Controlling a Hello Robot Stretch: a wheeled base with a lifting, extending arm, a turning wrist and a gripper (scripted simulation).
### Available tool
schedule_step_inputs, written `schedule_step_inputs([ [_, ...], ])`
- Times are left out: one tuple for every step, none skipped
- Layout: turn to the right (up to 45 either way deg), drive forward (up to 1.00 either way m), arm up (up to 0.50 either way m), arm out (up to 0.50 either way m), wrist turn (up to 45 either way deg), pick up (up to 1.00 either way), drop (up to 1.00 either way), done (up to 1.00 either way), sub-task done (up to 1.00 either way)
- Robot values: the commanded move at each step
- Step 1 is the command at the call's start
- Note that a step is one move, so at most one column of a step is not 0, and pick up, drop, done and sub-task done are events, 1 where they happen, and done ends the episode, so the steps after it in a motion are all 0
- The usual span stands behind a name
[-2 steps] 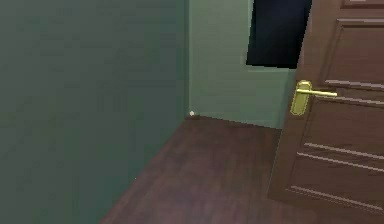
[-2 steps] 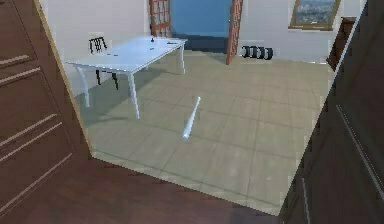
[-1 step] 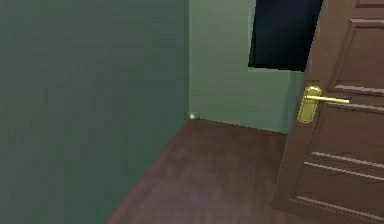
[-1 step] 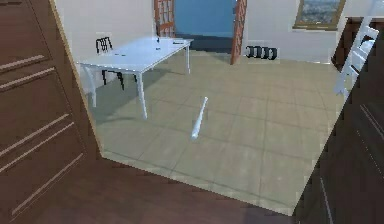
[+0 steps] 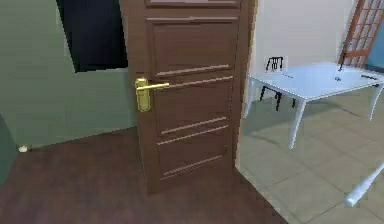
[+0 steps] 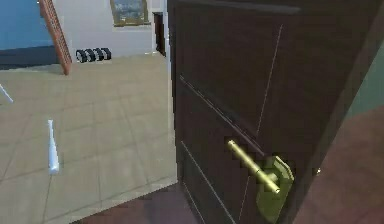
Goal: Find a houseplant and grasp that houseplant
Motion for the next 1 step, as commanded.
schedule_step_inputs([
  [45.0,0.00,0.00,0.00,0.0,0.00,0.00,0.00,0.00],
])
